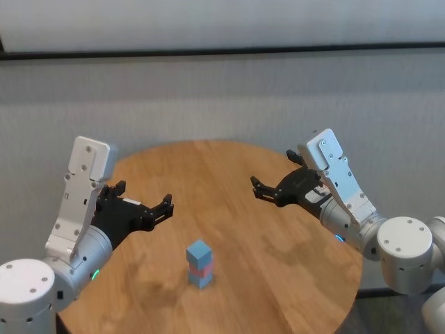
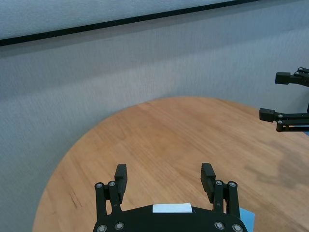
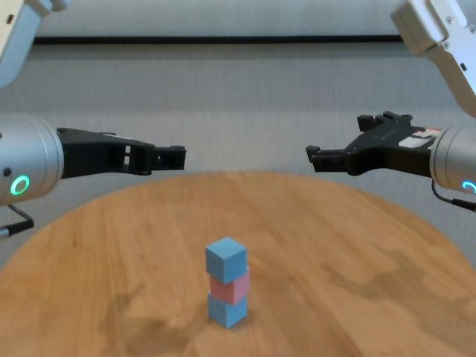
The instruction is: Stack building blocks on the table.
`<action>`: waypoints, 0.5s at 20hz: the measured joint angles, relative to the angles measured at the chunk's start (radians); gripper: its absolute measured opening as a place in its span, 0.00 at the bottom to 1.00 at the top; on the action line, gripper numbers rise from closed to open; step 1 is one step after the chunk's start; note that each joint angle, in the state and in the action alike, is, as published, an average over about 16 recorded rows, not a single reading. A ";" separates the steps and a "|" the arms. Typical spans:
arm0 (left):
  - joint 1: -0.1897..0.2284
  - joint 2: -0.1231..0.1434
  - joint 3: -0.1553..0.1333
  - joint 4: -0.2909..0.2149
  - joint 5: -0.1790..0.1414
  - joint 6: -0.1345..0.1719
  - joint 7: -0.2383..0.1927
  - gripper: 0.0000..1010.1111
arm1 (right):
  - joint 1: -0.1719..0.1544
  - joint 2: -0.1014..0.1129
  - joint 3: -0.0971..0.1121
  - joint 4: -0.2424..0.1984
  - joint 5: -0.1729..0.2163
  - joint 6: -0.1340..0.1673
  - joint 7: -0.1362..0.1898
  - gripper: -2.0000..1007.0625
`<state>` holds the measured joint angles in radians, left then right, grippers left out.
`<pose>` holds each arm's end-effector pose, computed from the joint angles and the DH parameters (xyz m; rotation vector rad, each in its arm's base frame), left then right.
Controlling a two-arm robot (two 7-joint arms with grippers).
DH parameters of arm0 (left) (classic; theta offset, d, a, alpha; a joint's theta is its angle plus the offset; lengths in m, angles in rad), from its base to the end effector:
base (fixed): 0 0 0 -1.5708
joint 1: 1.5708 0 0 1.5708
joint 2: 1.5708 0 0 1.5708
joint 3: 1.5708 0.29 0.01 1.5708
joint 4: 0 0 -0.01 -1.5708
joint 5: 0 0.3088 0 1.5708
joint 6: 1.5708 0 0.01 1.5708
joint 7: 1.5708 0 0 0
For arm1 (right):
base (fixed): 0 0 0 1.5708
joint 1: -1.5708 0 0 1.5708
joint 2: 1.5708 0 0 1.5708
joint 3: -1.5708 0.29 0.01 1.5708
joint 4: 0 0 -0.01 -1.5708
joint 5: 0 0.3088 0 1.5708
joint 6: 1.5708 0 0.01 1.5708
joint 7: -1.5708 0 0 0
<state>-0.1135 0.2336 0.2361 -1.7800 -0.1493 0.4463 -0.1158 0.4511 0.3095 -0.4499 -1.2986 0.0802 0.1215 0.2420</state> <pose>0.3409 -0.0192 -0.2119 0.2247 0.0428 1.2053 0.4330 0.0124 -0.2455 -0.3301 -0.2228 -1.0220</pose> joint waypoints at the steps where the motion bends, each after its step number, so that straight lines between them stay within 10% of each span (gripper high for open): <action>1: -0.001 0.000 0.000 0.000 -0.001 0.001 0.000 0.99 | 0.000 0.000 0.000 0.000 0.000 0.000 0.000 0.99; 10: -0.004 0.003 0.000 0.001 -0.005 0.007 0.000 0.99 | 0.000 0.000 0.000 0.000 0.000 0.000 0.000 0.99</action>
<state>-0.1178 0.2363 0.2358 -1.7787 -0.1541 0.4533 -0.1156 0.4511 0.3095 -0.4499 -1.2986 0.0802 0.1215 0.2420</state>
